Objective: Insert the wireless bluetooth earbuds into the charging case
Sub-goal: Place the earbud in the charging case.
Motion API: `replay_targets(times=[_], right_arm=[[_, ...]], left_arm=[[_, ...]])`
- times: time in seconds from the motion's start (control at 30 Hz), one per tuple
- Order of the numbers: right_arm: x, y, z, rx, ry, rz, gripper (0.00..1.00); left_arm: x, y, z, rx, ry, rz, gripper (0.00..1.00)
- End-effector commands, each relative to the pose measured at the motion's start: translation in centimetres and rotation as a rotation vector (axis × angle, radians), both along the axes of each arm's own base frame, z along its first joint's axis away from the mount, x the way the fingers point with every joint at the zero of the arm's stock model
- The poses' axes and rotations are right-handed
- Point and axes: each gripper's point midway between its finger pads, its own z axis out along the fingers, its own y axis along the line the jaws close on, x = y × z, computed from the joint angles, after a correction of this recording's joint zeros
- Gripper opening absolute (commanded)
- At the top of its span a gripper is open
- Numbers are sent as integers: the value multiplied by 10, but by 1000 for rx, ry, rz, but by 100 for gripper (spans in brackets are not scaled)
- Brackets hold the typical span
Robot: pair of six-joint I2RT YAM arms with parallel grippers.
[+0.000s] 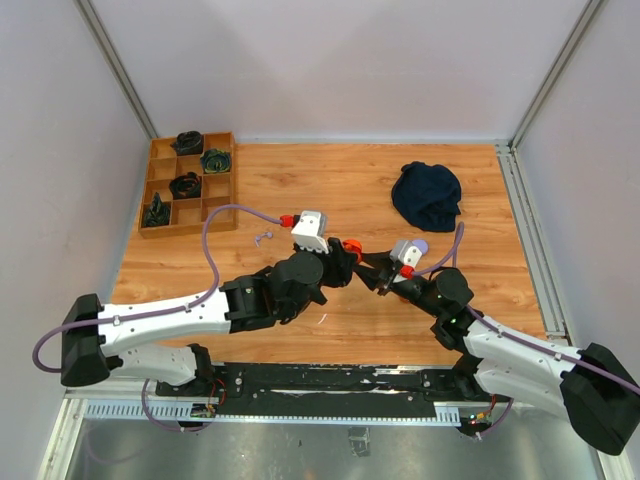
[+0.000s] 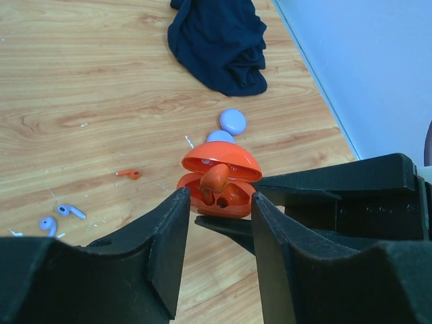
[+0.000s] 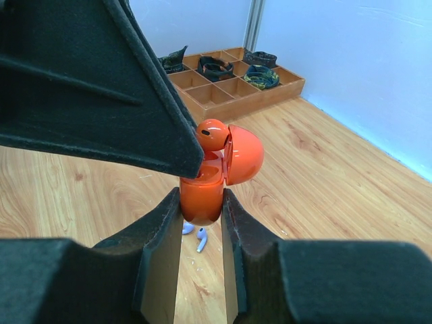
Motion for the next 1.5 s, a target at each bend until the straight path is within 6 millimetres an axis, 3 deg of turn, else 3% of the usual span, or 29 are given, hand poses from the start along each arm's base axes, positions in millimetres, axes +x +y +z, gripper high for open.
replay_targets(times=[0.0,0.33,0.53,0.93,1.27,1.47], right_arm=[[5,-6,14,39,-29,-30,8],[5,-7,14,37,-27,-31,8],[5,-6,14,35,-26,-27,8],[5,-5,14,32,-22,-24,8],[5,-4,12,29,-16,-20,8],[6,-5,11,22,-15,-26,8]], left_arm=[[-5,1,19,-60,0,-11,47],[2,11,32,-99,17,-26,50],[2,3,39,-111,18,-73,49],[2,-10,31,-77,47,-110,45],[-3,-9,25,-60,87,-121,44],[0,2,28,-28,70,-92,45]])
